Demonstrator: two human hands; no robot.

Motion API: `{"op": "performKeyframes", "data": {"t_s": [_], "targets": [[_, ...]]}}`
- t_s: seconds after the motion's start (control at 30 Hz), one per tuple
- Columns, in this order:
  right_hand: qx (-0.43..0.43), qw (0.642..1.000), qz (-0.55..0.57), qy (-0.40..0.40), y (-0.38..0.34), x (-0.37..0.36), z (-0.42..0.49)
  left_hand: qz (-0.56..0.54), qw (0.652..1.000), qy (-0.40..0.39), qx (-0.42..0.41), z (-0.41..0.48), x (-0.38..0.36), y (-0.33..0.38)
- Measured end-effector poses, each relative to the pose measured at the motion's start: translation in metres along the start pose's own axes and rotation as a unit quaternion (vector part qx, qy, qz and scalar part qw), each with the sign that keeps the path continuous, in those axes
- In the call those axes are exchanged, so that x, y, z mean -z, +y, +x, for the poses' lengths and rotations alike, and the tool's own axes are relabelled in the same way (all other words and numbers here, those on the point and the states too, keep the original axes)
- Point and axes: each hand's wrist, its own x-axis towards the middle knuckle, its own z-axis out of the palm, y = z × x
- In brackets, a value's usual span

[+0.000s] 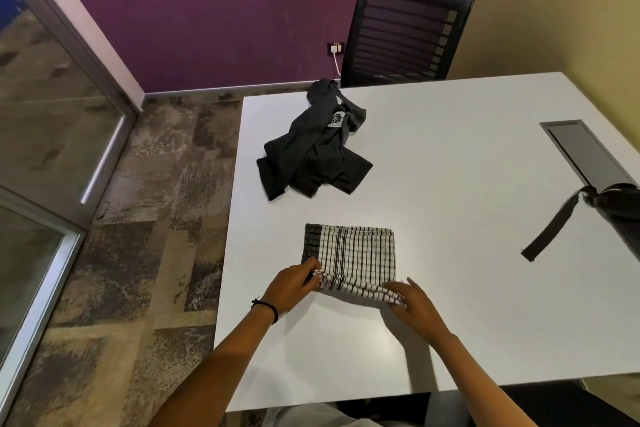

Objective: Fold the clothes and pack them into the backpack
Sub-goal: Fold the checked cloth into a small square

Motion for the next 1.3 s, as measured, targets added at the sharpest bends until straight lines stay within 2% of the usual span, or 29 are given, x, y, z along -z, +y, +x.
{"op": "performKeyframes", "data": {"t_s": [0.13, 0.4, 0.57, 0.7, 0.83, 1.07, 1.3], "targets": [[-0.038, 0.990, 0.108, 0.084, -0.010, 0.015, 0.018, -0.060, 0.997, 0.042, 0.039, 0.009, 0.005, -0.003], [-0.061, 0.950, 0.280, 0.121, -0.023, 0.023, 0.048, -0.247, 0.960, 0.084, 0.106, 0.038, 0.018, 0.002], [-0.070, 0.939, 0.307, 0.137, -0.023, 0.022, 0.065, -0.348, 0.923, 0.094, 0.135, 0.054, 0.016, -0.007], [-0.106, 0.928, 0.312, 0.173, -0.019, 0.025, 0.081, -0.429, 0.888, 0.031, 0.159, 0.061, 0.018, -0.010], [-0.127, 0.923, 0.306, 0.197, -0.012, 0.027, 0.096, -0.438, 0.882, -0.007, 0.175, 0.066, 0.017, -0.016], [-0.141, 0.923, 0.286, 0.214, -0.012, 0.027, 0.120, -0.406, 0.893, 0.058, 0.184, 0.080, 0.011, -0.017], [-0.175, 0.936, 0.240, 0.187, 0.000, 0.031, 0.149, -0.365, 0.910, 0.084, 0.179, 0.084, 0.004, -0.027]]}}
